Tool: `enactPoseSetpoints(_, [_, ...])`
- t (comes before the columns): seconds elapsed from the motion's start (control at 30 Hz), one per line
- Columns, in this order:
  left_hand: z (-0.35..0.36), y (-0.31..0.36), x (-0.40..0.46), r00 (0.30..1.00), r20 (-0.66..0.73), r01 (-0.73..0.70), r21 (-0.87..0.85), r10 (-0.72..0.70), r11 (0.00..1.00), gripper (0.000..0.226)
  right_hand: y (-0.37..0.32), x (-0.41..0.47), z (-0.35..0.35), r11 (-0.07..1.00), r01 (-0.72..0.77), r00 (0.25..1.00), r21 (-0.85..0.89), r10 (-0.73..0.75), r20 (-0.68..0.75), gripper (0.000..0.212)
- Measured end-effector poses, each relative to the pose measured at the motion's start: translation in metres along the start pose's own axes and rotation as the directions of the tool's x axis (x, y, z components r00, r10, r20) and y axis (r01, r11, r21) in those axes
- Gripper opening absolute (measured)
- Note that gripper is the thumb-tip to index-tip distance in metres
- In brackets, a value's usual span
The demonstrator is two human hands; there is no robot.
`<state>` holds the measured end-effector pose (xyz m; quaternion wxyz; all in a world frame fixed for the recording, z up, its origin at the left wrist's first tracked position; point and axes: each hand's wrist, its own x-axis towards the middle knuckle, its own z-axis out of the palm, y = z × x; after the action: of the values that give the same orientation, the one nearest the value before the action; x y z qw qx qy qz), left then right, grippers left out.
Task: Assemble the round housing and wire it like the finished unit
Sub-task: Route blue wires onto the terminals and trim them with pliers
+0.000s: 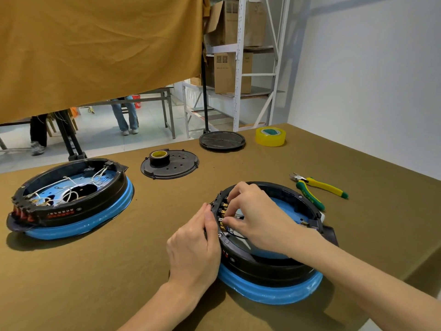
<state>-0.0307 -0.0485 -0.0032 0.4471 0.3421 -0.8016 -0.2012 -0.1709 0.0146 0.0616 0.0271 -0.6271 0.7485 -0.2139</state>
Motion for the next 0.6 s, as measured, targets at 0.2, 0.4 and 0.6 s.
enactPoseSetpoints(0.2, [0.002,-0.003,0.001,0.999,0.025,0.037,0.051,-0.039,0.998,0.051,0.002,0.001,-0.001,0.992,-0.056,0.998,0.116,0.052,0.036,0.014])
enactPoseSetpoints(0.4, [0.004,-0.001,-0.001,0.996,0.054,0.067,0.025,-0.069,0.997,0.053,0.003,-0.004,0.003,0.994,-0.040,0.999,0.100,0.041,-0.016,0.013])
enactPoseSetpoints(0.6, [0.006,0.008,-0.005,0.993,0.025,0.113,-0.067,-0.111,0.991,0.059,-0.003,-0.002,0.013,0.998,-0.036,0.995,0.050,0.040,-0.091,0.012])
